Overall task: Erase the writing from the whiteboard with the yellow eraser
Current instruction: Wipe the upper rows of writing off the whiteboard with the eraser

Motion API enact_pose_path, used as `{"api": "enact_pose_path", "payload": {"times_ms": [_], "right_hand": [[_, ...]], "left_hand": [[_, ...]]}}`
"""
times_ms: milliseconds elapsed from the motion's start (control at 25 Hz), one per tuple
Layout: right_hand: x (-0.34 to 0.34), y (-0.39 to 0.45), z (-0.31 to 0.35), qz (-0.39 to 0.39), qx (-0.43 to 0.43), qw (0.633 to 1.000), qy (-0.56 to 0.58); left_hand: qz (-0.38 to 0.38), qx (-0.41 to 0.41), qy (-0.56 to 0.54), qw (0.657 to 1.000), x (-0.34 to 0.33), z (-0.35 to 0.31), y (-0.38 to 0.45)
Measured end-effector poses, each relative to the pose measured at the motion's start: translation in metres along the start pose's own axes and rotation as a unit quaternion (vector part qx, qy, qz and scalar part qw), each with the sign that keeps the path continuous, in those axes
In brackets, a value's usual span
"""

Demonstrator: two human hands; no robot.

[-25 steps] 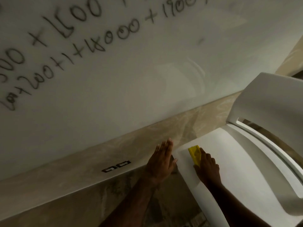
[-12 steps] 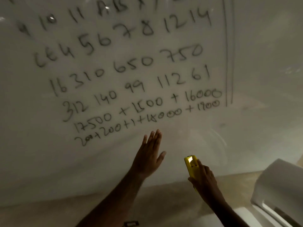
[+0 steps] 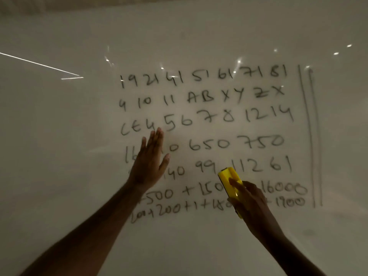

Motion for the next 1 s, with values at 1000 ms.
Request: {"api": "enact_pose_path", "payload": {"times_ms": [1000], "right_hand": [[-0.022,0.311,0.298,-0.174,0.281,0.927,-0.178]], "left_hand": [[-0.192,0.015,0.078,0.978,0.089,0.245,0.134]]}}
Point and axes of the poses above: each hand's wrist, its own y-axis towards the middle knuckle, its own x-axis out of the back of the hand, z = x × y, the point moved 8 cm from there along y, towards the middle knuckle
